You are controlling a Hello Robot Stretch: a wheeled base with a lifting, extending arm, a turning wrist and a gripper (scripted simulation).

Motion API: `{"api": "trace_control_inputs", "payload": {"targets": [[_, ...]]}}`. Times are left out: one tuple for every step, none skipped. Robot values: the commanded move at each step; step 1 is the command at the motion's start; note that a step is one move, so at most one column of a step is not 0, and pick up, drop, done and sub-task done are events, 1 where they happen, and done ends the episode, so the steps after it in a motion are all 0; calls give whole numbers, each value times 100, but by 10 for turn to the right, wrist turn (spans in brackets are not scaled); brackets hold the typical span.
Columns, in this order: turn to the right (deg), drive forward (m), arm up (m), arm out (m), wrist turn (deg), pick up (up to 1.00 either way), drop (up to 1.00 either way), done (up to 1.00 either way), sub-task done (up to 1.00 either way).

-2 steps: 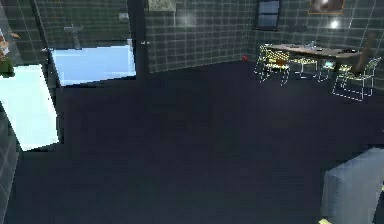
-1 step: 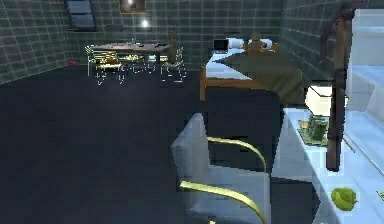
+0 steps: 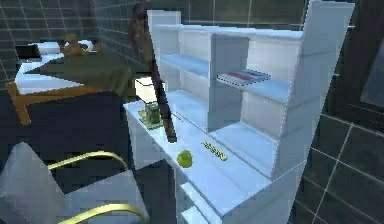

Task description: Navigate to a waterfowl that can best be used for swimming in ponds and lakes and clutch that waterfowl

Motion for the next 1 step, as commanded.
{"api": "trace_control_inputs", "payload": {"targets": [[450,0,0,0,0,0,0,0,0]]}}
